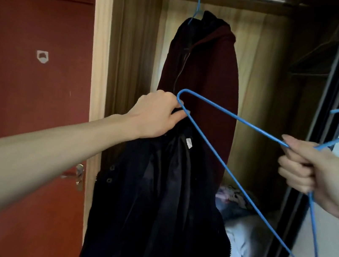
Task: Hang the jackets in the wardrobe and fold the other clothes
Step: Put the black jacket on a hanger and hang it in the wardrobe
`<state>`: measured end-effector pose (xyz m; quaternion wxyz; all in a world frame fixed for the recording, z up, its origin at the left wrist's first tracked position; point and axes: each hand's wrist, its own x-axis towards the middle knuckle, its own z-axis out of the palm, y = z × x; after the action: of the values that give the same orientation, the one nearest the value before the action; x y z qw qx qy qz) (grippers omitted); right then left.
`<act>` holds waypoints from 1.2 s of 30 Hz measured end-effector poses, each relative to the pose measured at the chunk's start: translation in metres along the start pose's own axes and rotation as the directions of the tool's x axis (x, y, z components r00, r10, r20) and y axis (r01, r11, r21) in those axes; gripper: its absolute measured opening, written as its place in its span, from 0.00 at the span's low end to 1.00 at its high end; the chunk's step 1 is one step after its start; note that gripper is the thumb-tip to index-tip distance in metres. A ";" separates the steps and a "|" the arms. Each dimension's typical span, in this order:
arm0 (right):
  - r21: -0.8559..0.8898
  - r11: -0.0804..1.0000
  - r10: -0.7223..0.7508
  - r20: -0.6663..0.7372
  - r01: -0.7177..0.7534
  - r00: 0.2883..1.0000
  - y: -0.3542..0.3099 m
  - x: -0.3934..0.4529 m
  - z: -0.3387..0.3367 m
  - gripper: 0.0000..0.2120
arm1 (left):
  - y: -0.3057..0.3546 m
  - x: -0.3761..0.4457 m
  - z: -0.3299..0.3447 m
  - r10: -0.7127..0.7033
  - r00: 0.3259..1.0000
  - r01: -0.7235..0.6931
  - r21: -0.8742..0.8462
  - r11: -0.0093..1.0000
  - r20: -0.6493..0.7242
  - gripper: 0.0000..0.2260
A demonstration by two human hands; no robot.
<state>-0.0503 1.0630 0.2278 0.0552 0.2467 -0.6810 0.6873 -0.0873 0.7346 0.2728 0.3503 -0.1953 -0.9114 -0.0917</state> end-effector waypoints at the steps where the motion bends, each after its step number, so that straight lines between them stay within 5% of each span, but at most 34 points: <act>1: 0.008 0.999 0.049 0.000 -0.049 0.999 0.003 -0.009 0.007 0.23 | -0.007 -0.008 -0.001 -0.003 1.000 0.004 -0.027 1.000 0.025 0.15; 9: -0.054 0.965 0.252 -0.055 -0.255 0.966 0.018 -0.069 0.050 0.23 | -0.024 -0.046 -0.009 0.026 0.994 -0.013 -0.124 0.992 0.110 0.21; 20: -0.428 0.869 0.233 -0.088 -0.247 0.969 0.009 -0.081 0.138 0.25 | 0.032 -0.083 -0.024 0.215 0.973 -0.226 0.182 0.957 0.080 0.18; 26: -0.197 0.917 0.321 -0.154 -0.348 0.934 0.050 -0.083 0.178 0.23 | 0.058 -0.095 -0.020 0.140 0.989 -0.143 0.103 0.984 0.036 0.19; 29: -0.008 0.958 0.279 -0.193 -0.286 0.941 0.062 -0.088 0.191 0.23 | 0.064 -0.107 -0.015 0.124 0.991 -0.124 0.009 0.992 0.052 0.19; 32: 0.043 0.985 0.174 -0.245 -0.169 0.954 0.061 -0.090 0.198 0.21 | 0.067 -0.118 -0.010 0.216 0.964 -0.199 -0.120 0.973 0.155 0.12; 36: 0.086 0.993 0.107 -0.314 -0.084 0.943 0.068 -0.096 0.187 0.23 | 0.058 -0.128 -0.008 0.356 0.913 -0.313 -0.215 0.925 0.202 0.18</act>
<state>0.0545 0.9033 0.1171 0.1221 0.1012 -0.6493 0.7438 0.0292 0.7474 0.1942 0.2305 -0.3888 -0.8877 -0.0874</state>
